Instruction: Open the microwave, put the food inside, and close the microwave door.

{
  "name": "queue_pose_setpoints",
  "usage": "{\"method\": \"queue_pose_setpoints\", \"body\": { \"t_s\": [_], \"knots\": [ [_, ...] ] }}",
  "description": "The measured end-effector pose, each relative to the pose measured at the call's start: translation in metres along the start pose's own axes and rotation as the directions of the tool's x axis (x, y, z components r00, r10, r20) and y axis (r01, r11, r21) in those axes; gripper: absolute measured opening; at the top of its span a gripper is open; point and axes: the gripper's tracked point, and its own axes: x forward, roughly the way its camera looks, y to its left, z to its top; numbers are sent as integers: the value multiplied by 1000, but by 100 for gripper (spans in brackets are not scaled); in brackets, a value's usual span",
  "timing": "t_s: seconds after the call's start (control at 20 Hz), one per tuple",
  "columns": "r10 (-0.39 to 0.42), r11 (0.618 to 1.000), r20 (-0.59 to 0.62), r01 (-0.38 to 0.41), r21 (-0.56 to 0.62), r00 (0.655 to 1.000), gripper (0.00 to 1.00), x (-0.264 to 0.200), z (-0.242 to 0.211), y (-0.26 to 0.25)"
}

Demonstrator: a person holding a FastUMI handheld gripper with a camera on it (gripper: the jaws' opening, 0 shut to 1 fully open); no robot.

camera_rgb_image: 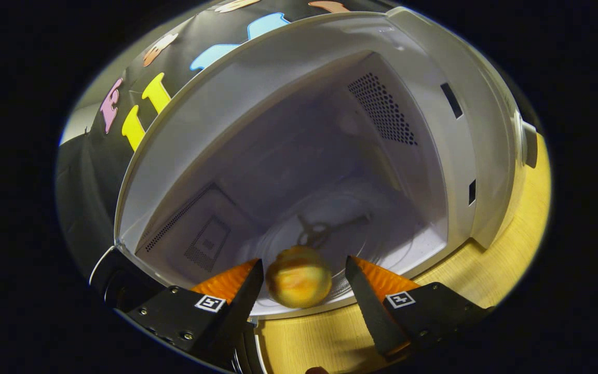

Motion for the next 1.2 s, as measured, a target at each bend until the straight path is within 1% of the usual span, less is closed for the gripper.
{"method": "queue_pose_setpoints", "body": {
  "t_s": [0.1, 0.35, 0.9, 1.2],
  "knots": [
    [2, 1000, -6, -2, -22, 1000, 96, -6, 0, 1],
    [24, 992, 33, -19, -129, 999, 96, -45, 17, 15],
    [87, 962, 155, -42, -270, 984, 96, -174, 55, 55],
    [133, 945, 204, -62, -320, 970, 96, -237, 51, 91]
  ]
}}
